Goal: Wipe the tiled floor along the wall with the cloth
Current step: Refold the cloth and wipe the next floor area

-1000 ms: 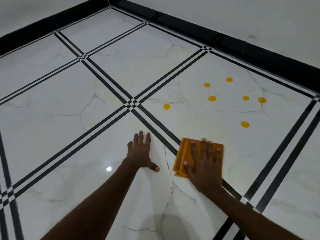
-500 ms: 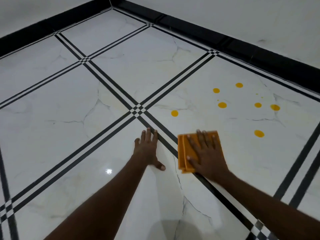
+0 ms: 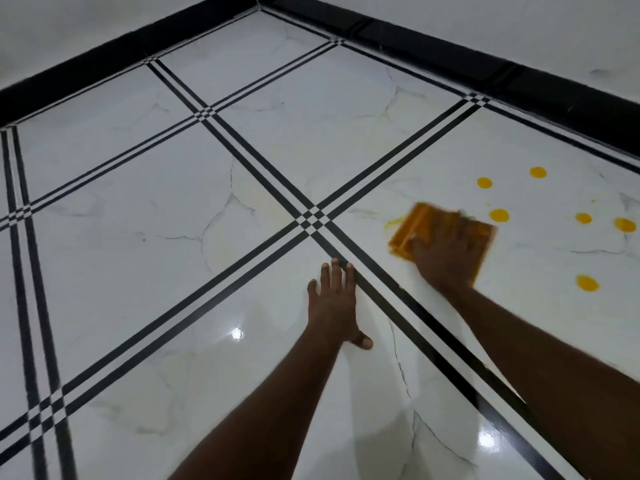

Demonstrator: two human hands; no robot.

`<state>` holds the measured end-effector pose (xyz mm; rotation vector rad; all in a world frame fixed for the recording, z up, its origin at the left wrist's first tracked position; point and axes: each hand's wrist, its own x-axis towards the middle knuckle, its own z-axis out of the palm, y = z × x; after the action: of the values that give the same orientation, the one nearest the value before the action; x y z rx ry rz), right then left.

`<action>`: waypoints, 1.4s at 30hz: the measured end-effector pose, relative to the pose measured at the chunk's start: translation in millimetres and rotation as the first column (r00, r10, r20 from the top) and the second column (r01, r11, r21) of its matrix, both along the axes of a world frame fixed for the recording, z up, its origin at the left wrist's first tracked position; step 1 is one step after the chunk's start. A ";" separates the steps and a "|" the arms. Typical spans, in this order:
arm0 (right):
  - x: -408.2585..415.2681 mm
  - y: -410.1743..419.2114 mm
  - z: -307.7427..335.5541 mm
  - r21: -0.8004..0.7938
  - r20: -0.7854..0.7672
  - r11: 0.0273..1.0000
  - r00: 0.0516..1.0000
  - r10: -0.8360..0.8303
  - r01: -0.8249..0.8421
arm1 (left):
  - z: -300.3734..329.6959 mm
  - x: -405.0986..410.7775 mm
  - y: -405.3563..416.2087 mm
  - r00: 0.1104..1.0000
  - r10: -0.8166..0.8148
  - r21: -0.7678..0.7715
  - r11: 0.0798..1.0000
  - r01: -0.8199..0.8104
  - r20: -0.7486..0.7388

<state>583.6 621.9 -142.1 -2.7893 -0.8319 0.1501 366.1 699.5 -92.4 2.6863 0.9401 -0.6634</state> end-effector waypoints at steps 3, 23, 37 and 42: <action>18.6 -1.3 3.3 -0.010 -0.051 0.977 0.976 -0.211 0.211 | 0.9 1.5 -2.9 1.000 0.002 0.000 1.000 -0.002 -0.009; -17.1 18.4 9.8 -0.153 0.028 0.902 0.911 0.411 -0.403 | -5.9 -7.8 1.1 0.996 0.058 -0.047 0.997 -0.054 0.072; -17.9 -146.5 7.1 -0.127 0.036 0.929 0.934 0.354 -0.347 | 23.8 57.8 -97.6 0.994 0.081 -0.279 0.959 -0.057 0.074; 61.5 -211.7 1.5 -0.179 0.062 0.961 0.973 0.223 -0.209 | 15.1 50.3 -124.6 0.997 -0.071 -0.081 0.994 0.073 0.021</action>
<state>645.2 410.2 -140.5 -2.8714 -1.1980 0.1520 416.4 574.9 -77.3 2.6596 0.7969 -0.6759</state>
